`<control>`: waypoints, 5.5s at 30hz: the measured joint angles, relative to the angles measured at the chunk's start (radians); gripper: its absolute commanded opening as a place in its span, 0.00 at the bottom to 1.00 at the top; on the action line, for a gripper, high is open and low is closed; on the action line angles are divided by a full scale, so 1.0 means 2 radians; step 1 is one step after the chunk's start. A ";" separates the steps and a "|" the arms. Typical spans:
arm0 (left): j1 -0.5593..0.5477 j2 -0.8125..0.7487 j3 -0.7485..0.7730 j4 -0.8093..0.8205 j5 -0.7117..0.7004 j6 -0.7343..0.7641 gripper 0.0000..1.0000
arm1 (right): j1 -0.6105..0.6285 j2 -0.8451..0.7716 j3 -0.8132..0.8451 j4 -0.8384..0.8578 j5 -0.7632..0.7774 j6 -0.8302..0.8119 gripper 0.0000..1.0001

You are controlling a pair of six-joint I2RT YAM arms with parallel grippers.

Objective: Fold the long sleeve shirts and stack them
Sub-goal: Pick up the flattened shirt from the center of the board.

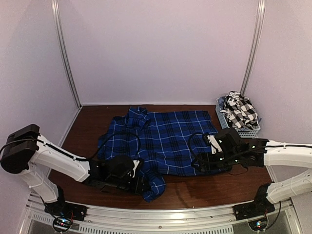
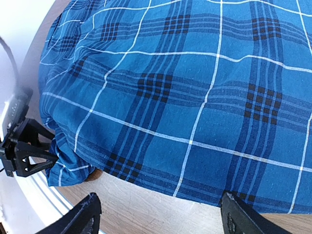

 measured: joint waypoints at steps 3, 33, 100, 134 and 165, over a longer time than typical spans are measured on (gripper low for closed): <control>-0.014 0.001 0.013 -0.039 -0.020 -0.006 0.11 | 0.000 0.000 0.000 0.000 0.001 0.002 0.86; -0.019 -0.159 0.355 -0.569 -0.072 0.109 0.00 | 0.001 -0.003 0.045 -0.085 0.059 -0.022 0.88; 0.294 -0.134 0.299 -0.452 0.184 0.274 0.01 | -0.055 0.093 0.078 -0.125 0.103 -0.050 0.92; 0.378 -0.011 0.357 -0.431 0.280 0.312 0.01 | 0.092 0.097 0.063 -0.125 0.006 -0.092 0.77; 0.400 -0.013 0.364 -0.448 0.284 0.336 0.00 | 0.098 0.177 0.087 -0.229 0.122 -0.066 0.02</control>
